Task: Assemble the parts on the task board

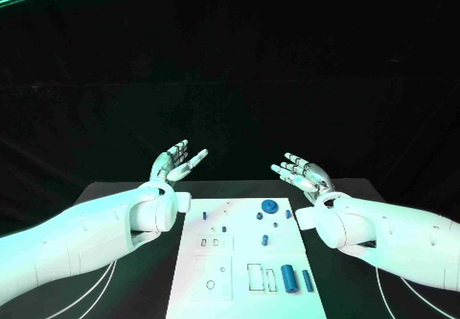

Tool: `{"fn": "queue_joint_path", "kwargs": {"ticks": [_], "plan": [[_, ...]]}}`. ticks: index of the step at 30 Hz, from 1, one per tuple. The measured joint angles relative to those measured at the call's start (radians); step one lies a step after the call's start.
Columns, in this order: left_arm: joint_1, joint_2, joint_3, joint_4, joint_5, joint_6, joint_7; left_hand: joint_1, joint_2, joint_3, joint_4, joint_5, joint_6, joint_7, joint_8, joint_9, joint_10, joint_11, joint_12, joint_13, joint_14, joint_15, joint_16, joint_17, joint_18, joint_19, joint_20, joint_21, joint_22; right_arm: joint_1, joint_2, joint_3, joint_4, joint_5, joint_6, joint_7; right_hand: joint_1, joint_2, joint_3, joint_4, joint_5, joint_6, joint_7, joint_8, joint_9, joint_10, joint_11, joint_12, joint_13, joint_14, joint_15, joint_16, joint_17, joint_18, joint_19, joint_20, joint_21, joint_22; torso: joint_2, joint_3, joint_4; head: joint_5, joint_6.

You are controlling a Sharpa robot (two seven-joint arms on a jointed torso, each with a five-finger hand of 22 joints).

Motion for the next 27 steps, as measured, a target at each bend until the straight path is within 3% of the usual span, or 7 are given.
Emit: {"fn": "queue_joint_path", "kwargs": {"ticks": [4,7,10,13,15,22,27], "plan": [[0.002,0.002,0.000,-0.006,-0.003,0.032,0.000,0.053,-0.003,0.003,0.014,0.004,0.027,0.002,0.007,0.005,0.025,0.009,0.006,0.004,0.025,0.005,0.006,0.005,0.015,0.013,0.012,0.004,0.003,0.021,0.002,-0.020,-0.022,-0.030,0.083,-0.028,0.052,-0.002,0.019,-0.017,0.000,0.061,0.004,0.016,0.010,0.067,0.001,0.009,0.005,0.068,-0.003,0.015,0.009,0.001,0.032,0.004,0.012,0.005,0.000,0.0000,0.0000,0.000,0.000],[0.002,0.002,-0.001,-0.007,-0.004,0.045,-0.001,0.075,0.058,0.061,0.011,-0.005,0.172,0.010,0.049,0.030,0.206,0.044,0.038,0.019,0.169,0.010,0.043,0.028,0.039,0.087,0.018,0.031,0.014,0.028,0.003,-0.026,-0.030,-0.048,0.129,-0.045,0.094,-0.007,0.042,-0.040,0.000,0.165,0.011,0.045,0.028,0.183,-0.007,0.027,0.014,0.182,-0.014,0.041,0.025,0.023,0.082,0.005,0.029,0.012,0.000,0.0001,0.0000,0.000,0.000],[0.002,-0.021,-0.001,0.011,-0.006,0.063,0.004,0.091,0.084,0.090,0.007,-0.008,0.283,0.021,0.081,0.049,0.371,0.057,0.058,0.028,0.302,0.014,0.073,0.047,0.051,0.222,0.018,0.067,0.029,0.037,-0.002,-0.029,-0.057,-0.125,0.136,-0.047,0.122,-0.014,0.066,-0.064,0.000,0.277,0.019,0.077,0.047,0.299,-0.018,0.043,0.020,0.287,-0.029,0.065,0.039,0.046,0.144,0.006,0.051,0.021,0.003,-0.0007,0.0000,-0.001,-0.003],[0.003,-0.046,-0.001,0.013,-0.006,0.079,0.012,0.107,0.099,0.110,-0.003,-0.013,0.409,0.038,0.115,0.070,0.563,0.048,0.074,0.037,0.491,-0.002,0.114,0.073,0.078,0.346,0.016,0.107,0.041,0.050,-0.020,-0.026,-0.085,-0.245,0.123,-0.047,0.140,-0.028,0.095,-0.093,0.000,0.393,0.034,0.107,0.065,0.413,-0.033,0.048,0.023,0.389,-0.046,0.085,0.051,0.060,0.229,0.006,0.078,0.030,0.011,-0.0033,0.0000,-0.007,-0.008],[0.003,-0.051,-0.001,0.021,-0.006,0.085,0.016,0.111,0.102,0.125,-0.012,-0.013,0.498,0.053,0.141,0.084,0.635,0.032,0.080,0.037,0.579,-0.020,0.139,0.089,0.100,0.404,0.015,0.134,0.048,0.054,-0.020,-0.026,-0.089,-0.317,0.117,-0.048,0.148,-0.036,0.117,-0.112,0.000,0.456,0.045,0.122,0.074,0.478,-0.043,0.048,0.025,0.447,-0.057,0.096,0.057,0.070,0.290,0.006,0.096,0.034,0.015,-0.0045,0.0006,-0.011,-0.009],[0.009,-0.082,-0.001,0.065,-0.012,0.111,0.022,0.130,0.091,0.167,-0.041,-0.013,0.576,0.080,0.172,0.096,0.749,0.001,0.086,0.039,0.701,-0.061,0.184,0.136,0.101,0.501,-0.010,0.187,0.059,0.077,-0.021,-0.027,-0.093,-0.579,0.112,-0.087,0.152,-0.057,0.192,-0.144,0.000,0.596,0.072,0.151,0.091,0.637,-0.072,0.048,0.026,0.592,-0.091,0.116,0.070,0.085,0.457,-0.009,0.148,0.043,0.034,-0.0068,0.0086,-0.021,-0.010],[0.013,-0.113,-0.001,0.113,-0.020,0.129,0.022,0.131,0.089,0.180,-0.048,-0.013,0.584,0.081,0.174,0.096,0.761,-0.004,0.081,0.039,0.703,-0.062,0.184,0.142,0.101,0.510,-0.014,0.189,0.059,0.093,-0.027,-0.026,-0.091,-0.742,0.120,-0.139,0.146,-0.074,0.221,-0.153,-0.005,0.646,0.085,0.158,0.097,0.700,-0.087,0.043,0.026,0.660,-0.110,0.130,0.075,0.085,0.530,-0.024,0.175,0.047,0.049,-0.0070,0.0155,-0.029,-0.009]]}}
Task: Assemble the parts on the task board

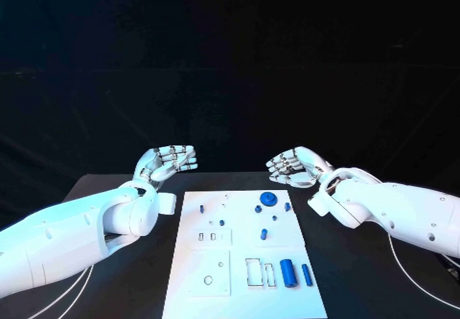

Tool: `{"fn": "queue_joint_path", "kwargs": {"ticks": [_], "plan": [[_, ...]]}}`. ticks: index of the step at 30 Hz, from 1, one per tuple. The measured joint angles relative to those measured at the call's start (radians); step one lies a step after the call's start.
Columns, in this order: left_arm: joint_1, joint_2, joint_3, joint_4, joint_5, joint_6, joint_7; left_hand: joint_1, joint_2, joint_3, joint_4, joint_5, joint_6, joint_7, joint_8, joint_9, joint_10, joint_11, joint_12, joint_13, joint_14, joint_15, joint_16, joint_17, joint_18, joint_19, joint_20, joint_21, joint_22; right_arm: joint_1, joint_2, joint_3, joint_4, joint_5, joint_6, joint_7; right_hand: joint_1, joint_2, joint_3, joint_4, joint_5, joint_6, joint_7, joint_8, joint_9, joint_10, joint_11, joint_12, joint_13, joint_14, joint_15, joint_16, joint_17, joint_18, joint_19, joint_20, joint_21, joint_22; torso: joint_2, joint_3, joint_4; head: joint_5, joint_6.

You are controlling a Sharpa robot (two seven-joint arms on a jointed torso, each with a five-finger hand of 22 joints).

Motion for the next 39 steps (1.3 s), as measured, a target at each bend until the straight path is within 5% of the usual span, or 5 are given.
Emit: {"fn": "queue_joint_path", "kwargs": {"ticks": [12,17,20,24,39], "plan": [[0.014,-0.080,0.002,0.132,-0.027,0.036,-0.006,0.008,-0.008,0.029,-0.015,0.000,0.011,0.003,0.006,0.000,0.028,-0.008,-0.016,-0.001,0.048,-0.017,0.012,0.030,0.000,0.040,-0.019,0.027,0.007,0.018,-0.002,0.001,0.022,-0.361,0.070,-0.152,-0.022,-0.038,-0.021,0.003,-0.019,0.078,-0.039,0.012,0.017,0.121,-0.056,-0.004,0.007,0.254,-0.082,0.118,0.095,0.000,0.225,-0.089,0.169,0.079,0.049,-0.0069,0.0185,-0.029,0.002],[0.016,-0.111,0.005,0.183,-0.036,0.047,-0.010,0.005,-0.011,0.029,-0.015,0.000,0.011,0.003,0.006,0.000,0.029,-0.007,-0.020,-0.001,0.048,-0.017,0.012,0.030,0.000,0.044,-0.015,0.027,0.007,0.019,0.004,0.001,0.022,-0.476,0.097,-0.193,-0.047,-0.087,-0.058,0.042,0.002,0.118,-0.072,0.012,0.045,0.178,-0.092,-0.008,0.023,0.457,-0.151,0.552,0.476,-0.002,0.462,-0.167,0.574,0.422,0.070,-0.0115,0.0307,-0.041,0.000],[0.017,-0.122,0.007,0.207,-0.040,0.053,-0.013,0.002,-0.014,0.033,-0.018,0.000,0.011,0.003,0.006,0.000,0.029,-0.007,-0.024,-0.001,0.048,-0.017,0.012,0.033,0.000,0.050,-0.021,0.033,0.009,0.019,0.008,0.001,0.022,-0.536,0.110,-0.215,-0.043,-0.091,-0.053,0.064,0.012,0.118,-0.072,0.006,0.061,0.156,-0.091,-0.008,0.034,0.457,-0.151,0.937,0.848,-0.056,0.543,-0.164,0.906,0.832,0.082,-0.0145,0.0362,-0.048,0.000],[0.018,-0.132,0.009,0.229,-0.044,0.059,-0.017,0.000,-0.016,0.037,-0.018,0.000,0.011,0.003,0.006,0.000,0.029,-0.007,-0.027,-0.001,0.048,-0.017,0.012,0.035,0.000,0.058,-0.022,0.035,0.011,0.017,0.019,0.001,0.020,-0.598,0.124,-0.240,-0.042,-0.092,-0.067,0.078,0.018,0.118,-0.072,0.000,0.075,0.140,-0.091,-0.008,0.042,0.460,-0.147,1.099,1.010,-0.079,0.575,-0.153,1.062,1.033,0.096,-0.0178,0.0420,-0.055,0.001],[0.019,-0.136,0.010,0.245,-0.048,0.071,-0.027,-0.004,-0.020,0.040,-0.020,0.000,0.011,0.003,0.006,0.000,0.029,-0.007,-0.032,-0.001,0.048,-0.017,0.007,0.037,0.000,0.065,-0.022,0.043,0.012,0.002,0.047,0.001,-0.003,-0.692,0.154,-0.296,-0.036,-0.094,-0.072,0.094,0.018,0.118,-0.072,0.000,0.091,0.131,-0.085,-0.008,0.054,0.464,-0.144,1.202,1.116,-0.094,0.600,-0.149,1.159,1.168,0.123,-0.0255,0.0536,-0.068,-0.002]]}}
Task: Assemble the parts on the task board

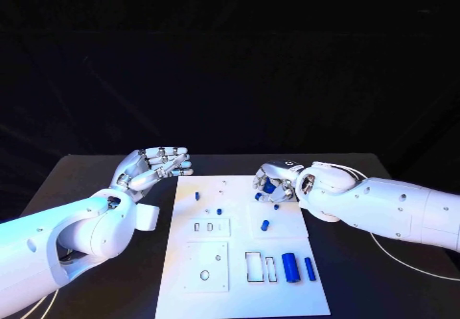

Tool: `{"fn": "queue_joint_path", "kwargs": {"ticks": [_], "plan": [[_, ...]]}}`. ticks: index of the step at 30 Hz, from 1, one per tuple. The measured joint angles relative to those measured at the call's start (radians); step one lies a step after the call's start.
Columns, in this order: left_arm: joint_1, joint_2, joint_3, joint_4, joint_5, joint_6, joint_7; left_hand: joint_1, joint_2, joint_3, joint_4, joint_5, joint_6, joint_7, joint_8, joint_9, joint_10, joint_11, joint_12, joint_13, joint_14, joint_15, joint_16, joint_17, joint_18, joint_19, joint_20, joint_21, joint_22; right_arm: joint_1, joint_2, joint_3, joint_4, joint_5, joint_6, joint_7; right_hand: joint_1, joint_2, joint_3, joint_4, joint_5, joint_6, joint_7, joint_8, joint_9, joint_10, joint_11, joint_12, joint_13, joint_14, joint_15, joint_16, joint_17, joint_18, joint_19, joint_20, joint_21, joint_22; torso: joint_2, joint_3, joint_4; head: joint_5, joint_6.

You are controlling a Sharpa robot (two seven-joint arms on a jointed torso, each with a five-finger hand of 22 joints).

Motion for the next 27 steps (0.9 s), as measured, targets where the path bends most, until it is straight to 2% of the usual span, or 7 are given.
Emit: {"fn": "queue_joint_path", "kwargs": {"ticks": [7,14,16,17,18,21,27], "plan": [[0.000,-0.003,0.000,0.000,-0.001,0.002,-0.004,0.000,0.000,0.000,0.000,0.000,0.000,0.000,0.000,0.000,0.000,0.000,0.000,0.000,-0.004,0.004,0.000,0.000,0.000,0.000,0.000,0.000,0.001,-0.005,0.005,0.000,-0.010,-0.018,0.007,-0.016,0.003,0.003,0.009,0.009,0.000,0.004,0.004,0.000,0.006,0.004,-0.004,0.000,0.003,0.000,0.000,0.015,0.015,0.000,0.007,0.000,0.014,0.027,0.004,-0.0018,0.0022,0.003,-0.002],[0.000,-0.005,0.000,-0.001,-0.001,0.004,-0.007,0.000,0.000,0.000,0.000,0.000,0.000,0.000,0.000,0.000,0.000,0.000,0.000,-0.001,-0.004,0.004,-0.004,0.001,0.000,0.000,0.000,0.000,0.001,-0.008,0.007,0.000,-0.013,-0.028,0.012,-0.026,0.016,0.016,0.050,0.013,-0.016,0.023,-0.007,0.001,0.017,0.031,-0.009,0.000,0.011,0.000,0.000,0.033,0.031,0.000,0.018,0.000,0.046,0.051,0.007,-0.0020,0.0028,0.003,-0.001],[0.000,-0.006,0.000,-0.002,-0.001,0.005,-0.008,0.000,0.000,0.000,0.000,0.000,0.000,0.000,0.000,0.000,0.000,0.000,0.000,-0.001,-0.004,0.004,-0.004,0.001,0.000,0.000,0.000,0.000,0.001,-0.008,0.008,0.000,-0.013,-0.029,0.013,-0.028,0.016,0.016,0.063,0.015,-0.021,0.027,-0.005,0.007,0.021,0.036,-0.014,0.000,0.012,0.000,0.000,0.037,0.035,0.000,0.021,-0.004,0.051,0.051,0.008,-0.0019,0.0029,0.003,-0.001],[0.000,-0.006,0.000,-0.002,-0.001,0.005,-0.009,0.000,0.000,0.000,0.000,0.000,0.000,0.000,0.000,0.000,0.000,0.000,0.000,-0.001,-0.004,0.004,-0.004,0.001,0.000,0.000,0.000,0.000,0.001,-0.009,0.009,0.000,-0.013,-0.030,0.013,-0.028,0.018,0.018,0.075,0.016,-0.026,0.034,-0.009,0.010,0.025,0.044,-0.014,0.000,0.013,0.000,0.000,0.039,0.036,-0.012,0.022,-0.003,0.055,0.051,0.008,-0.0019,0.0029,0.002,-0.001],[0.000,-0.006,0.000,-0.002,-0.001,0.005,-0.009,0.000,0.000,0.000,0.000,0.000,0.000,0.000,0.000,0.000,0.000,0.000,0.000,-0.001,-0.004,0.004,-0.004,0.001,0.000,0.000,0.000,0.000,0.001,-0.010,0.010,0.000,-0.012,-0.030,0.013,-0.028,0.023,0.023,0.085,0.017,-0.034,0.044,-0.012,0.014,0.028,0.053,-0.015,0.000,0.016,0.000,0.000,0.043,0.037,-0.016,0.028,-0.004,0.060,0.051,0.009,-0.0019,0.0029,0.002,-0.001],[0.000,-0.006,0.000,-0.003,-0.002,0.006,-0.011,0.000,0.000,0.000,0.000,0.000,0.000,0.000,0.000,0.000,0.000,0.000,0.000,-0.001,-0.004,0.004,-0.004,0.001,0.000,0.000,0.000,0.000,0.001,-0.010,0.011,0.002,-0.013,-0.032,0.013,-0.029,0.033,0.034,0.114,0.016,-0.051,0.060,-0.020,0.028,0.040,0.075,-0.023,0.000,0.018,-0.002,-0.002,0.048,0.041,-0.016,0.030,-0.006,0.072,0.051,0.010,-0.0019,0.0035,0.002,0.000],[0.000,-0.006,0.000,-0.004,-0.002,0.008,-0.014,0.000,0.000,0.000,0.000,0.000,0.000,0.000,0.000,0.000,0.000,0.000,-0.004,-0.001,-0.004,0.004,-0.004,0.002,0.000,0.000,0.000,0.000,0.001,-0.010,0.013,0.002,-0.014,-0.032,0.009,-0.030,0.036,0.037,0.137,0.015,-0.068,0.071,-0.028,0.043,0.059,0.093,-0.032,-0.002,0.024,0.000,-0.007,0.048,0.041,-0.016,0.034,-0.009,0.080,0.051,0.011,-0.0022,0.0055,0.000,-0.001]]}}
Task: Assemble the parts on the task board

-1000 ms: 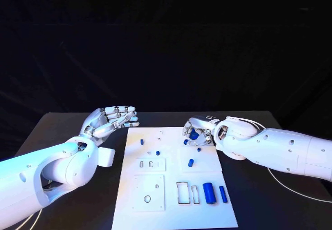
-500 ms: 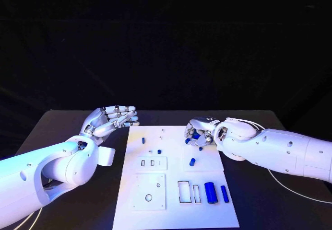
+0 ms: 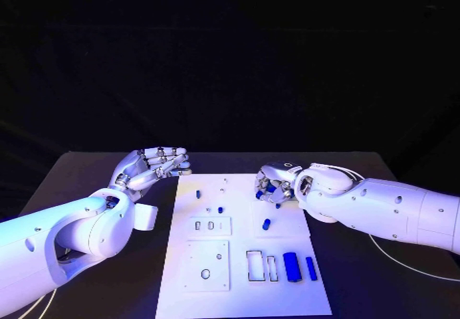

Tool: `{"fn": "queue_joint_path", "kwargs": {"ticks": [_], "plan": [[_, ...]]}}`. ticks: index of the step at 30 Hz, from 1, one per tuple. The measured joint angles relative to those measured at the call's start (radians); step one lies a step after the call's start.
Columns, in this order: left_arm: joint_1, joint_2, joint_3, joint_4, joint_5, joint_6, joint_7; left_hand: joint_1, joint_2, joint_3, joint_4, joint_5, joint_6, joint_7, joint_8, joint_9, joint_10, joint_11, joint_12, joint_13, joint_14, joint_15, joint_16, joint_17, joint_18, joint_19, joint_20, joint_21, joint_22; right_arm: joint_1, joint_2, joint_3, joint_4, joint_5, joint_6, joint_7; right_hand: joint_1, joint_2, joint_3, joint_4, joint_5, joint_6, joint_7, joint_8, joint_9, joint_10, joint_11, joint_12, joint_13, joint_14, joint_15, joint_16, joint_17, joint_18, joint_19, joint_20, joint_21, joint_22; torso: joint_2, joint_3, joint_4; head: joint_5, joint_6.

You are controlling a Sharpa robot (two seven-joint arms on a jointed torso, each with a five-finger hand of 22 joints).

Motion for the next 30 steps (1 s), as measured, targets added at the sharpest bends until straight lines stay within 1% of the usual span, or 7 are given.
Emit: {"fn": "queue_joint_path", "kwargs": {"ticks": [6,11,13,14,17,22,30], "plan": [[0.000,0.000,0.000,-0.002,0.000,0.001,-0.002,0.000,0.000,0.003,-0.003,0.000,0.000,0.000,0.000,0.000,0.000,0.000,0.000,0.000,-0.004,0.004,0.000,0.000,0.000,0.000,0.000,0.000,0.001,-0.003,0.002,-0.001,0.007,0.004,-0.027,-0.002,-0.005,0.010,0.009,-0.003,-0.004,0.002,-0.003,0.008,0.013,0.008,-0.003,0.000,0.002,-0.004,-0.004,0.006,0.000,0.000,0.000,0.000,0.006,0.000,0.001,-0.0005,0.0007,0.000,0.002],[0.000,0.000,0.000,-0.004,0.000,0.002,-0.004,0.000,0.000,0.003,-0.003,0.000,0.000,0.000,0.000,0.000,0.000,0.000,0.000,0.000,-0.004,0.004,0.000,0.001,0.000,0.000,0.000,0.002,0.001,-0.004,0.006,-0.002,0.018,0.016,-0.085,-0.018,-0.011,0.016,0.012,0.000,-0.006,0.003,-0.004,0.008,0.020,0.008,-0.003,0.000,0.002,-0.004,-0.004,0.006,-0.001,0.000,0.000,0.000,0.006,0.000,0.002,-0.0017,0.0010,-0.001,0.007],[0.000,0.000,0.000,-0.004,0.000,0.002,-0.004,0.000,0.000,0.003,-0.003,0.000,0.000,0.000,0.000,0.000,0.000,0.000,0.000,0.000,-0.004,0.004,0.000,0.001,0.000,0.000,0.000,0.004,0.001,-0.002,0.011,-0.001,0.020,0.021,-0.105,-0.028,-0.012,0.017,0.014,0.002,-0.003,0.003,-0.004,0.008,0.021,0.012,-0.006,0.000,0.002,-0.004,-0.004,0.006,-0.002,0.000,0.000,0.000,0.006,0.000,0.002,-0.0023,0.0012,-0.001,0.009],[0.000,0.000,0.000,-0.004,0.000,0.002,-0.005,0.000,0.000,0.004,-0.004,0.000,0.000,0.000,0.000,0.000,0.000,0.000,0.000,0.000,-0.004,0.004,-0.003,0.001,0.000,0.000,0.000,0.004,0.001,0.000,0.016,0.000,0.020,0.025,-0.117,-0.035,-0.012,0.017,0.014,0.002,0.001,0.003,-0.004,0.012,0.021,0.015,-0.003,0.000,0.003,-0.001,-0.006,0.006,-0.003,0.000,0.000,0.000,0.006,0.000,0.002,-0.0023,0.0012,-0.001,0.010],[0.000,0.000,0.000,-0.006,0.000,0.003,-0.005,0.000,0.000,0.006,-0.006,0.000,0.000,0.000,0.000,-0.001,0.000,0.000,0.000,0.000,-0.004,0.003,-0.004,0.001,0.000,0.000,0.000,0.004,0.001,0.004,0.031,0.001,0.015,0.034,-0.140,-0.048,-0.015,0.019,0.014,0.002,0.001,0.005,-0.002,0.015,0.022,0.015,-0.003,0.000,0.004,0.000,-0.007,0.006,-0.004,0.000,0.000,0.000,0.006,0.000,0.002,-0.0029,0.0019,-0.001,0.012],[0.000,0.000,0.000,-0.010,0.000,0.003,-0.007,0.000,0.000,0.006,-0.006,0.000,0.000,0.000,0.000,-0.001,0.000,0.000,0.000,0.000,-0.004,0.004,-0.004,0.002,0.000,0.000,0.000,0.004,0.001,0.010,0.078,0.002,-0.014,0.051,-0.174,-0.073,-0.015,0.020,0.014,0.003,0.001,0.007,0.000,0.015,0.022,0.015,-0.003,0.000,0.004,0.000,-0.007,0.006,-0.006,0.000,0.000,0.000,0.006,0.000,0.004,-0.0032,0.0039,-0.001,0.015],[0.001,0.003,0.000,-0.011,-0.001,0.003,-0.008,0.000,0.000,0.008,-0.008,0.000,0.000,0.000,0.000,-0.001,0.000,0.000,0.000,0.000,-0.004,0.003,-0.004,0.002,0.000,0.000,0.000,0.004,0.001,0.014,0.170,0.004,-0.096,0.076,-0.208,-0.113,-0.019,0.023,0.016,0.006,0.001,0.006,0.001,0.014,0.022,0.015,-0.003,0.000,0.004,0.000,-0.007,0.006,-0.006,0.000,0.000,0.000,0.006,0.000,0.006,-0.0050,0.0079,-0.003,0.018]]}}
